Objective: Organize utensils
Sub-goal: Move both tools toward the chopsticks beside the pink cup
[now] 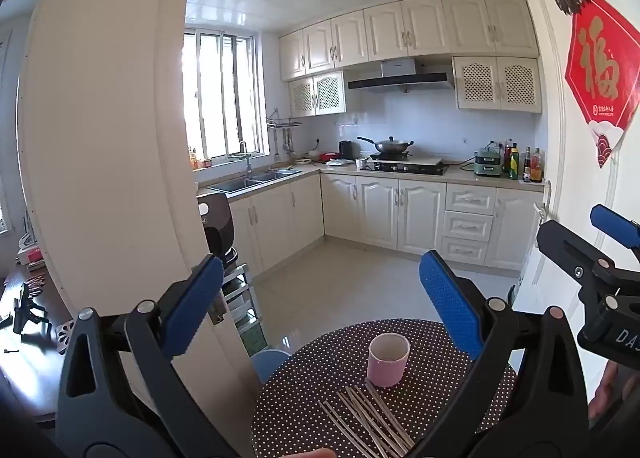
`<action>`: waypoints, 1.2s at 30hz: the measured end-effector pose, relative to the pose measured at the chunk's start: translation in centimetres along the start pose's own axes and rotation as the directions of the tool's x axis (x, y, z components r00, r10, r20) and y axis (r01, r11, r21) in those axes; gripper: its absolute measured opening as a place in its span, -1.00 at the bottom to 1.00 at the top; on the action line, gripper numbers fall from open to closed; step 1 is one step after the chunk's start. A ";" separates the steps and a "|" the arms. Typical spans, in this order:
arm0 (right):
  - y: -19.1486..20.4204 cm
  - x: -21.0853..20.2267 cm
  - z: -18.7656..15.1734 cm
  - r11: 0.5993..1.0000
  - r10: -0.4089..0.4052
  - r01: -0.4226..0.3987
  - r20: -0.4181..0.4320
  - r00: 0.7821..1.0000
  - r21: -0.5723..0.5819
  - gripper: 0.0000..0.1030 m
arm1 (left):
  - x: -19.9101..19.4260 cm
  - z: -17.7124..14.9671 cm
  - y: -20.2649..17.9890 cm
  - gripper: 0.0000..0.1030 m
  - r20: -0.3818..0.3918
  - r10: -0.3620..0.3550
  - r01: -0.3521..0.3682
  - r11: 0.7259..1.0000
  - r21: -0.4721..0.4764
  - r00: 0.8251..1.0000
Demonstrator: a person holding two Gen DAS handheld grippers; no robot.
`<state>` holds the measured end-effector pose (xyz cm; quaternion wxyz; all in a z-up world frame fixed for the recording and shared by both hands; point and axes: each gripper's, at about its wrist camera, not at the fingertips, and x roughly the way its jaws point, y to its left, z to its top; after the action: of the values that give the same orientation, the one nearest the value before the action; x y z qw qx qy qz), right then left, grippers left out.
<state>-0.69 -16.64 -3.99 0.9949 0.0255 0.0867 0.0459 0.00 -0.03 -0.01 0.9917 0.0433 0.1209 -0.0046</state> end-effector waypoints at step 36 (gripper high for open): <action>-1.1 4.5 0.6 0.999 -0.052 0.053 -0.090 0.995 0.007 0.87 | 6.4 0.9 -0.6 0.87 -0.093 -0.086 0.085 0.996 -0.016 0.992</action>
<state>3.90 -17.32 -4.19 0.9907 0.0260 0.1323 0.0202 6.41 -0.73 -0.76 0.9841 0.0325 0.1689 -0.0444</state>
